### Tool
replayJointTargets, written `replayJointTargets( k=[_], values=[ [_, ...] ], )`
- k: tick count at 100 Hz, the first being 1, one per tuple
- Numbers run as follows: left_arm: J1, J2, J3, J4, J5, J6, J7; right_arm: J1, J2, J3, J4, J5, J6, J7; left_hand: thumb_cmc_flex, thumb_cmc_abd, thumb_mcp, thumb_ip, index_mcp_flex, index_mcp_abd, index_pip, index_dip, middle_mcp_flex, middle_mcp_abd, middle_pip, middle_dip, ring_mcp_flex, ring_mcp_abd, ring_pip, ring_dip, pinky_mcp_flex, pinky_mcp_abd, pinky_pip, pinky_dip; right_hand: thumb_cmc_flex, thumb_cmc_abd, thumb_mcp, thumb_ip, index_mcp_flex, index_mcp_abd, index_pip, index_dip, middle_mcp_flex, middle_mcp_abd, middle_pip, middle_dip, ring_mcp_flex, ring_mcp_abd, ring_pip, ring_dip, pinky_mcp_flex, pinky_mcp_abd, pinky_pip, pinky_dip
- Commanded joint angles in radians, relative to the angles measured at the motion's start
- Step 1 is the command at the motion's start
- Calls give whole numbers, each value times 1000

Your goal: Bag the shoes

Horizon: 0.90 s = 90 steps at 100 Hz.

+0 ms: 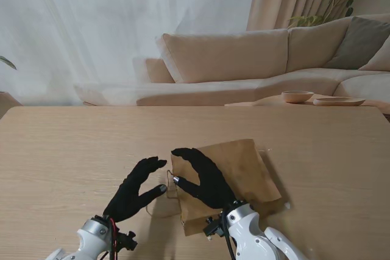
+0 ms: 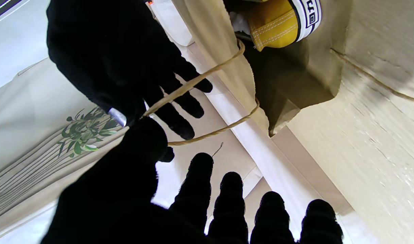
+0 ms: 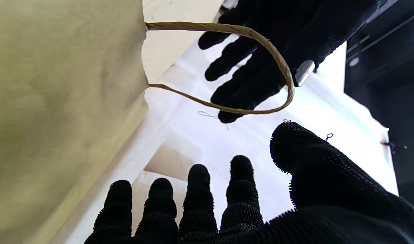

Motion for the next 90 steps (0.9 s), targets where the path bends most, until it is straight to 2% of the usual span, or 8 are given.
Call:
replayJointTargets(
  k=[1, 29, 45, 56, 60, 76, 90],
  values=[
    [7, -5, -11, 2, -5, -14, -4, -13, -6, 7, 4, 4, -6, 15, -16, 41, -26, 29, -28, -27, 11, -7, -23, -41, -16, -7, -1, -37, -10, -8, 3, -27, -35, -24, -30, 34, -21, 49, -5, -38, -18, -17, -23, -31, -25, -8, -12, -21, -14, -10, -15, -7, 15, 23],
    [45, -10, -57, -11, -38, -55, 5, -29, -4, 25, -4, 15, -8, 22, -8, 41, -32, 29, -32, -26, 11, -8, -26, -37, -14, -3, -2, -36, -8, -1, 2, -25, -36, -31, -32, 42, -34, 49, -8, -37, -19, -18, -24, -36, -38, -13, -14, -23, -24, -9, -20, -9, 16, 26],
    [65, -10, -75, -22, -15, -92, 16, -42, -5, 31, -17, 4, 3, 10, -30, 36, -41, 29, -39, -29, 12, -8, -28, -37, -18, -3, -3, -32, -8, 1, 0, -17, -39, -39, -31, 47, -45, 50, -9, -38, -21, -18, -23, -36, -48, -17, -16, -24, -31, -8, -23, -8, 17, 28],
    [80, -10, -82, -35, -14, -97, 16, -48, -5, 32, -21, 1, 5, 9, -68, 29, -42, 29, -49, -31, 9, -10, -30, -38, -26, -6, -3, -33, -12, -3, -2, -12, -44, -52, -29, 49, -51, 51, -9, -37, -22, -18, -22, -38, -52, -19, -16, -25, -34, -7, -26, -8, 17, 30],
    [84, -11, -83, -37, -5, -98, 23, -50, -4, 32, -23, -2, 6, 10, -116, 19, 3, 31, -50, -28, 12, -12, -29, -34, -29, -5, -2, -28, -13, -9, 1, -6, -45, -82, -30, 50, -54, 51, -9, -38, -22, -18, -23, -38, -54, -19, -16, -24, -35, -6, -26, -7, 17, 30],
    [84, -12, -81, -33, 28, -99, 43, -56, -2, 32, -27, -9, 3, 12, -110, 14, 17, 27, -50, -30, 12, -13, -31, -34, -31, -6, -3, -32, -14, -10, 0, -10, -43, -89, -29, 53, -65, 51, -34, -34, -34, -20, -24, -38, -62, -22, -18, -25, -41, -5, -29, -7, 17, 32],
    [75, -14, -75, -33, 24, -80, 49, -53, 1, 35, -24, -11, -9, 22, -108, 19, 19, 24, -49, -36, 9, -17, -34, -45, -52, -24, -2, -49, -27, -35, 3, -27, -48, -106, -28, 58, -80, 53, -42, -43, -42, -19, -25, -49, -88, -34, -23, -33, -60, -8, -39, -15, 13, 32]
  ],
)
